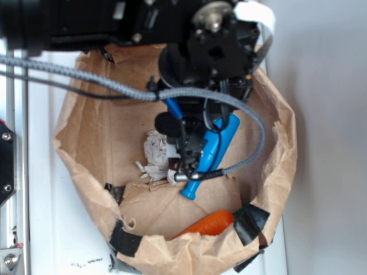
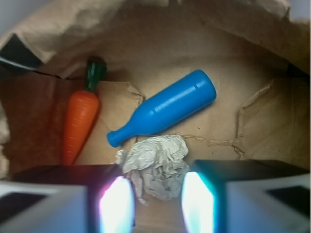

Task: Grab the white paper.

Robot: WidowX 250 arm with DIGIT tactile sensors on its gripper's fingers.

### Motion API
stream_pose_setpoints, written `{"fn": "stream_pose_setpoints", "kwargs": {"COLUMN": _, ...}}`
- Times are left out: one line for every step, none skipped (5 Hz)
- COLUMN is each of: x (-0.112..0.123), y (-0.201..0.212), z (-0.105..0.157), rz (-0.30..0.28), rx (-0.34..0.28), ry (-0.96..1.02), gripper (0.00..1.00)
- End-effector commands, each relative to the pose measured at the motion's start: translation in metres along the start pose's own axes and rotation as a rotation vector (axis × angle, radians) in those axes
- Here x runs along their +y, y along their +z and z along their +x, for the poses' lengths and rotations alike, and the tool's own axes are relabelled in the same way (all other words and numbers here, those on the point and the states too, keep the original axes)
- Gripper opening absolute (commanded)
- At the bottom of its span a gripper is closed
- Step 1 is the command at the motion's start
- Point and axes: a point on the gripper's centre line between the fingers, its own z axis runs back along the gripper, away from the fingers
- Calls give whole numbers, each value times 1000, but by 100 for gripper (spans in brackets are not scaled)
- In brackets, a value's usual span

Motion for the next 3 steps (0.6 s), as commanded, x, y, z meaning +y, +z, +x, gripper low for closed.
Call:
{"fn": "stream_pose_setpoints", "kwargs": {"x": -2, "y": -30, "z": 4, "rz": 33, "rx": -13, "ry": -40, "gripper": 100}}
{"fn": "stream_pose_setpoints", "kwargs": {"x": -6, "y": -52, "z": -5, "rz": 62, "rx": -9, "ry": -48, "gripper": 100}}
{"fn": "stream_pose_setpoints", "kwargs": {"x": -10, "y": -81, "z": -7, "rz": 65, "rx": -5, "ry": -48, "gripper": 100}}
